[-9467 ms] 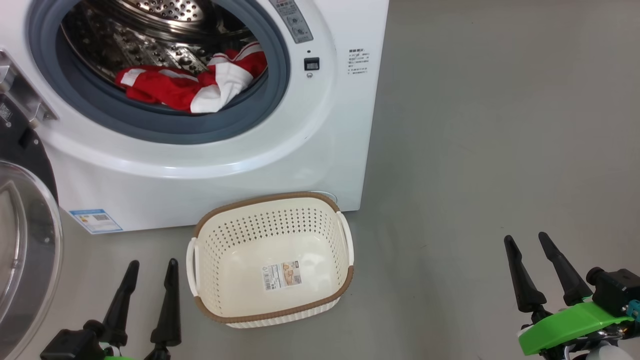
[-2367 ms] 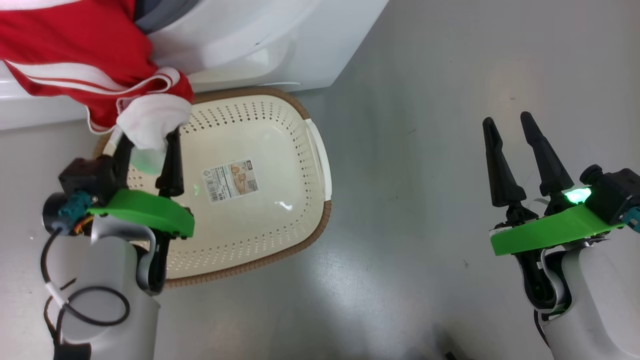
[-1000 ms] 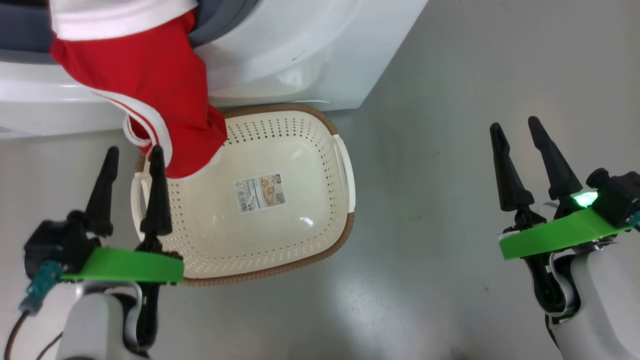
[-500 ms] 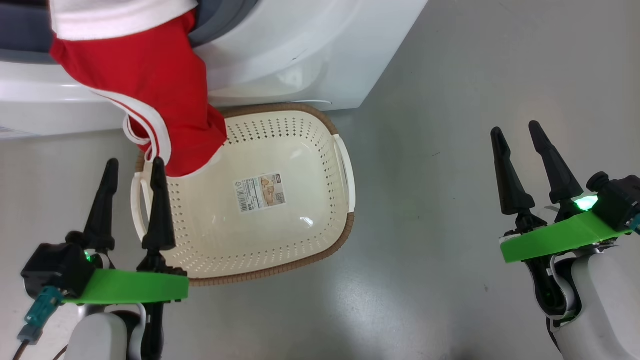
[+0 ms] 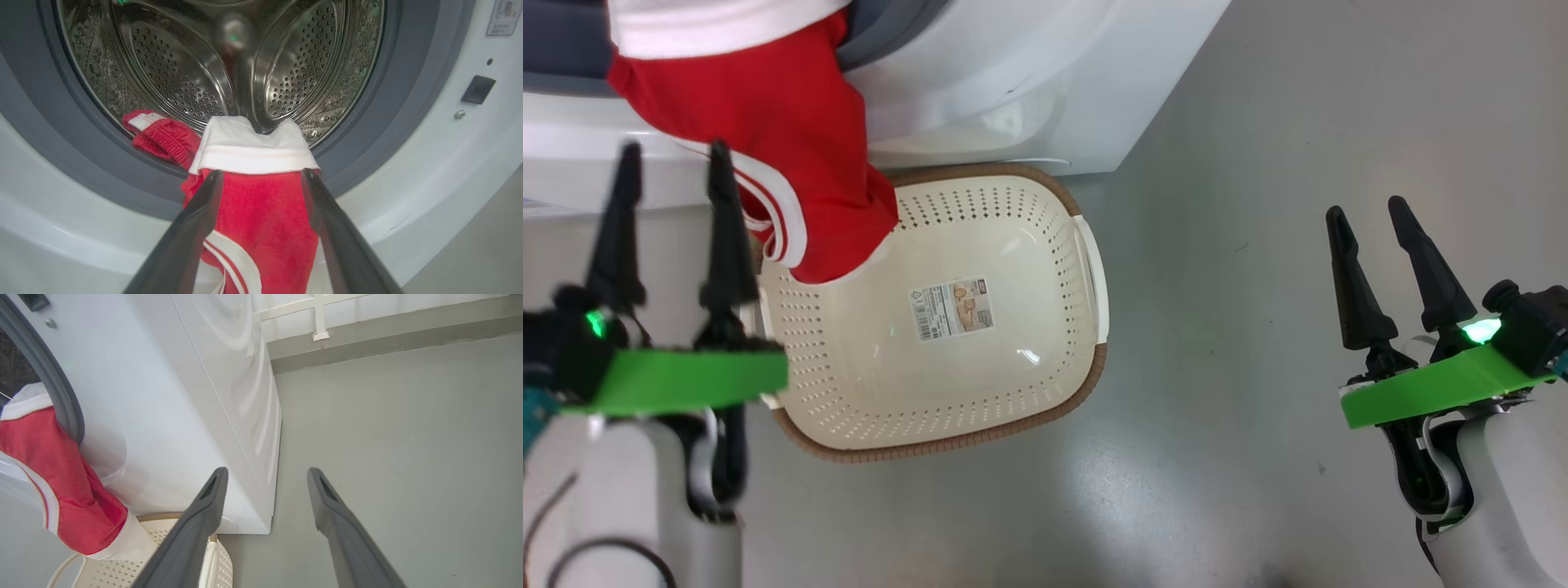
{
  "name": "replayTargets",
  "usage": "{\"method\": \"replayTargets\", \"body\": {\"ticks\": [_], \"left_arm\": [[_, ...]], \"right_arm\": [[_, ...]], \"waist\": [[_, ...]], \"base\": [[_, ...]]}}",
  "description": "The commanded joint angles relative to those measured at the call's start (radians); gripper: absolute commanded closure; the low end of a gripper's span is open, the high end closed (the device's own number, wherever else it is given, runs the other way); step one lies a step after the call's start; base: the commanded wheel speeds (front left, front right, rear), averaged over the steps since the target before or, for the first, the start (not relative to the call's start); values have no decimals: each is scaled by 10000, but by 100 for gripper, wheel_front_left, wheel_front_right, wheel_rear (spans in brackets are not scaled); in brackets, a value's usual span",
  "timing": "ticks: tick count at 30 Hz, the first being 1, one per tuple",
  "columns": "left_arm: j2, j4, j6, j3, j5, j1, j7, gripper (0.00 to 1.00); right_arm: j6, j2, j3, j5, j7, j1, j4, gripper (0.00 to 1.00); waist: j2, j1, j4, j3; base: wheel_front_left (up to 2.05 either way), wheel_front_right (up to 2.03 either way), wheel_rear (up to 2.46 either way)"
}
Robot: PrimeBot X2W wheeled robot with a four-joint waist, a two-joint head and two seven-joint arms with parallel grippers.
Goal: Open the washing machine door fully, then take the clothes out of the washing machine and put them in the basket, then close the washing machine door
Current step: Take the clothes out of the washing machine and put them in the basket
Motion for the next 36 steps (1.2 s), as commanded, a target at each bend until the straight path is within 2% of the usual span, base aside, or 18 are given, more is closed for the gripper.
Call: {"method": "replayTargets", "body": {"ticks": [1,5,16,21,31,32,33,34,35,36], "left_arm": [[243,-158,-94,382,113,-188,-49,0],[494,526,-227,582,245,-1029,-49,0],[1534,3986,-385,246,-90,-3057,-46,0],[1811,5389,-396,-534,-922,-3846,-28,0],[2350,6436,-399,-2474,-2636,-4857,-40,0],[2360,6514,-399,-2598,-2803,-4947,-41,22],[2399,6613,-399,-2738,-2913,-5020,-42,54],[2461,6712,-399,-2880,-2970,-5083,-44,71],[2500,6773,-399,-2967,-3045,-5137,-45,95],[2519,6801,-400,-3035,-3119,-5162,-45,100]], "right_arm": [[65,-57,162,-61,-63,128,-213,0],[65,-33,199,-64,-63,79,-203,0],[65,46,242,-37,-63,27,-188,0],[65,67,244,-36,-63,44,-170,0],[65,77,263,-53,-63,85,-200,0],[65,83,279,-54,-63,76,-199,0],[65,90,297,-54,-63,67,-199,0],[65,99,318,-55,-63,59,-198,0],[65,109,336,-55,-63,53,-196,0],[65,121,346,-54,-63,50,-195,0]], "waist": [[0,0,-5,18],[0,0,-38,58],[0,0,-233,179],[0,0,-295,155],[0,0,-291,119],[0,0,-298,118],[0,0,-310,116],[0,0,-328,113],[0,0,-346,108],[0,0,-365,100]], "base": [[0,0,0],[0,0,0],[0,0,0],[0,0,0],[0,0,0],[0,0,0],[0,0,0],[0,0,0],[0,0,0],[0,0,0]]}}
